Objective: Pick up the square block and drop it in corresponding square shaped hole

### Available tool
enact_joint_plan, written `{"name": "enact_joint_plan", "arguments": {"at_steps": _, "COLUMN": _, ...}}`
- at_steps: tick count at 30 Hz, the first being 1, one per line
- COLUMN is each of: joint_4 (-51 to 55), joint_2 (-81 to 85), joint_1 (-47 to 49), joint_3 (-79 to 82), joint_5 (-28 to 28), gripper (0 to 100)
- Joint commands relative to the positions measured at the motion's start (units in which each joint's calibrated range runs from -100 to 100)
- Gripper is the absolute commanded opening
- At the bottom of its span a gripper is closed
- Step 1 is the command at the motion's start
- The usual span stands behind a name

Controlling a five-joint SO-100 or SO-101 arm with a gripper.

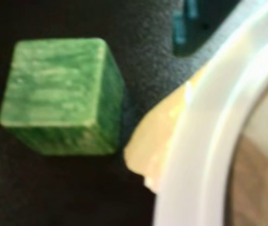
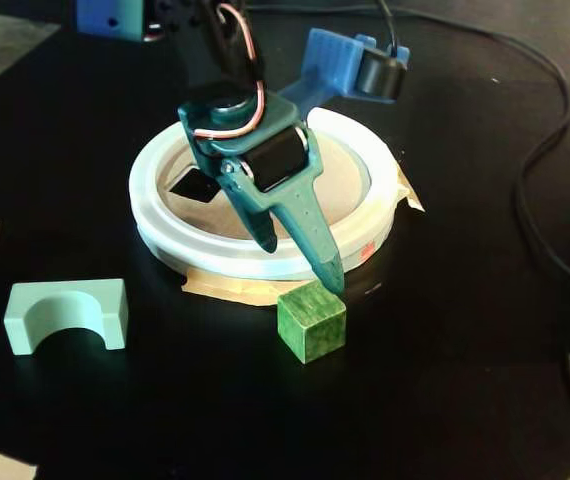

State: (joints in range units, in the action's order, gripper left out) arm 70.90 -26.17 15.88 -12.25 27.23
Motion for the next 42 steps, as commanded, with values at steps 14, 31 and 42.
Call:
{"name": "enact_joint_plan", "arguments": {"at_steps": 14, "joint_4": -1.7, "joint_2": -8.9, "joint_1": 0.3, "joint_3": -11.0, "joint_5": 0.0, "gripper": 80}}
{"name": "enact_joint_plan", "arguments": {"at_steps": 31, "joint_4": -1.5, "joint_2": -9.9, "joint_1": 0.5, "joint_3": -11.9, "joint_5": 0.0, "gripper": 45}}
{"name": "enact_joint_plan", "arguments": {"at_steps": 42, "joint_4": -0.9, "joint_2": -8.2, "joint_1": 0.5, "joint_3": -12.0, "joint_5": -0.1, "gripper": 36}}
